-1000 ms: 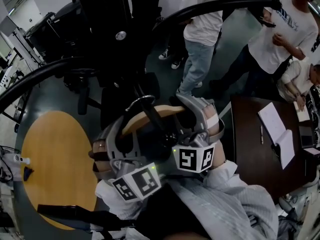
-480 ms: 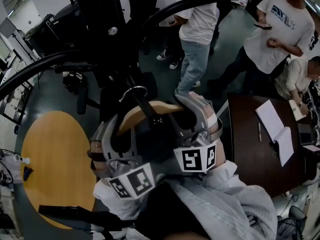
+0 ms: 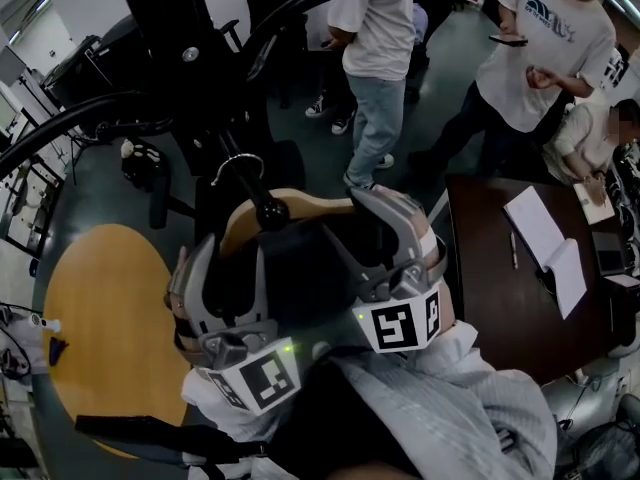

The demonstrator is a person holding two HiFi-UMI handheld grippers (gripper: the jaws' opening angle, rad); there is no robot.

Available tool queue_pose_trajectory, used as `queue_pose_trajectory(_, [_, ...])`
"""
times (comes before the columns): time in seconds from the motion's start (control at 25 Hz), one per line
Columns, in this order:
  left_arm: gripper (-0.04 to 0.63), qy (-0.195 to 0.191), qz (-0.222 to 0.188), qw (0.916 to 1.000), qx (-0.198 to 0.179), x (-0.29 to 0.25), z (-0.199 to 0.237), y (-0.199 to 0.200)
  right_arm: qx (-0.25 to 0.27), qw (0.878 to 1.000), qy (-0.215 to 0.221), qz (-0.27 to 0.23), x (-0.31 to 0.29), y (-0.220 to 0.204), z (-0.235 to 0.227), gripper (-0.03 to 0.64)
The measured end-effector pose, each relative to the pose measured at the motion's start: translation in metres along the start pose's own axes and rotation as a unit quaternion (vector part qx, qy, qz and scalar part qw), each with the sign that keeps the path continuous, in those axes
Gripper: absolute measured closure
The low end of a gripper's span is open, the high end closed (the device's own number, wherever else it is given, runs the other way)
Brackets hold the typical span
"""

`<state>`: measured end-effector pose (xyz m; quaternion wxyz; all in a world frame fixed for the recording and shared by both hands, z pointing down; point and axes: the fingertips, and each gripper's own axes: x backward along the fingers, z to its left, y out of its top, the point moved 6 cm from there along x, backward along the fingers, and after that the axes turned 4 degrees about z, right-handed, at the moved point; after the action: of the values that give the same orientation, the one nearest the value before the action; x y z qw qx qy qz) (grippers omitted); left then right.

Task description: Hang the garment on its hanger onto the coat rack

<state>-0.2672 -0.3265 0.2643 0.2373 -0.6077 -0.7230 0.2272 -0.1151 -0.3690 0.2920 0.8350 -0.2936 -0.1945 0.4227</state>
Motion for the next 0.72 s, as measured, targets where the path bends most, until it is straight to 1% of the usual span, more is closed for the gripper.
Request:
queue_pose_trajectory(0.16, [0.405,0.012,-0.032,0.9992,0.023,0.014,0.0,0.016,-0.026,1.0,-0.007,-0.011,0.017,-0.002,-0.003,0.446])
queue_pose_trajectory(0.28, [0.405,0.025,-0.066,0.9961,0.052,0.023,-0.004,0.028,-0.049,0.998,-0.022,-0.019,0.031,-0.004,-0.01,0.446])
queue_pose_trajectory(0.32, [0.405,0.024,-0.079,0.9944,0.066,0.024,-0.007,0.033,-0.061,0.997,-0.03,-0.023,0.035,-0.005,-0.013,0.446])
queue_pose_trajectory(0.4, [0.405,0.005,-0.101,0.9894,0.104,0.023,-0.016,0.043,-0.089,0.995,-0.04,-0.025,0.043,-0.009,-0.018,0.449])
queue_pose_trajectory(0.48, [0.407,-0.025,-0.115,0.982,0.148,0.019,-0.028,0.052,-0.119,0.992,-0.044,-0.017,0.053,-0.016,-0.021,0.458])
queue_pose_trajectory(0.52, [0.407,-0.041,-0.122,0.9768,0.171,0.017,-0.034,0.056,-0.135,0.99,-0.05,-0.012,0.059,-0.02,-0.023,0.473])
queue_pose_trajectory(0.56, [0.407,-0.058,-0.131,0.9698,0.197,0.014,-0.042,0.061,-0.15,0.987,-0.06,-0.009,0.065,-0.024,-0.026,0.515])
queue_pose_trajectory(0.6, [0.408,-0.077,-0.142,0.9605,0.226,0.012,-0.05,0.066,-0.169,0.983,-0.073,-0.008,0.072,-0.028,-0.03,0.559])
queue_pose_trajectory(0.64, [0.41,-0.096,-0.156,0.949,0.257,0.01,-0.06,0.072,-0.194,0.977,-0.084,-0.01,0.08,-0.033,-0.033,0.587])
queue_pose_trajectory(0.68, [0.419,-0.112,-0.169,0.9362,0.287,0.009,-0.071,0.078,-0.225,0.97,-0.092,-0.013,0.088,-0.038,-0.037,0.599])
queue_pose_trajectory(0.72, [0.455,-0.123,-0.179,0.9243,0.314,0.007,-0.081,0.085,-0.257,0.961,-0.097,-0.016,0.095,-0.044,-0.04,0.606])
